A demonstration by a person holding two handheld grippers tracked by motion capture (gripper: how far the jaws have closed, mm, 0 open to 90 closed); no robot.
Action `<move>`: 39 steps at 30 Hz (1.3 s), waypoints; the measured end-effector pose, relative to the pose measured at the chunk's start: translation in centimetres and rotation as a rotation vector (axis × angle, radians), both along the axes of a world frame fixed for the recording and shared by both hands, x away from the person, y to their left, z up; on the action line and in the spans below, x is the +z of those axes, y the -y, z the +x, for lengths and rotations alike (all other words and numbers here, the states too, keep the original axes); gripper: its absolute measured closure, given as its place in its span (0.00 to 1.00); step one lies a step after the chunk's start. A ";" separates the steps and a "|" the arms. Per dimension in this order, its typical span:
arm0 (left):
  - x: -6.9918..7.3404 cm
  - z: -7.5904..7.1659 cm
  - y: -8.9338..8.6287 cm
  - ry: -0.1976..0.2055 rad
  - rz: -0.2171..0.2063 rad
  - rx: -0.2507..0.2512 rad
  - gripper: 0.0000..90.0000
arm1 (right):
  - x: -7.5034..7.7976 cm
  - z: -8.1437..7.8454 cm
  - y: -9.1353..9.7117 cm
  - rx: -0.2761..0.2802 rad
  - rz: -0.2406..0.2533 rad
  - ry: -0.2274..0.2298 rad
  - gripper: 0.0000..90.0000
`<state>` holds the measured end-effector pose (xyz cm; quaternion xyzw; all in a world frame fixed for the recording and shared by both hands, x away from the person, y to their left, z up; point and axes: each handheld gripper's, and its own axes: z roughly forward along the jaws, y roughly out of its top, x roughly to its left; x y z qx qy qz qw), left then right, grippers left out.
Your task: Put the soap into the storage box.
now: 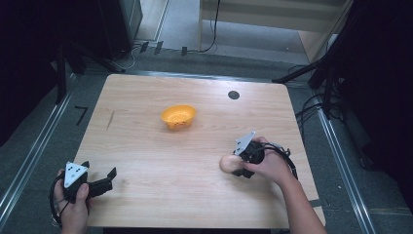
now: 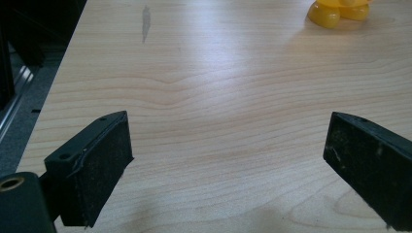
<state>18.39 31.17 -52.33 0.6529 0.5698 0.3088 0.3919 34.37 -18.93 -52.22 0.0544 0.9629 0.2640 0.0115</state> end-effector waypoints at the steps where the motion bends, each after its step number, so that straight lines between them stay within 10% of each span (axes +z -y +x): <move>1: 0.0 0.0 0.0 0.000 0.000 0.001 0.04 | 0.0 0.0 0.1 -0.012 0.013 0.003 0.35; 39: 0.0 0.0 -0.1 -0.001 -0.002 0.008 0.04 | 0.6 0.3 -0.4 0.025 0.005 0.034 0.36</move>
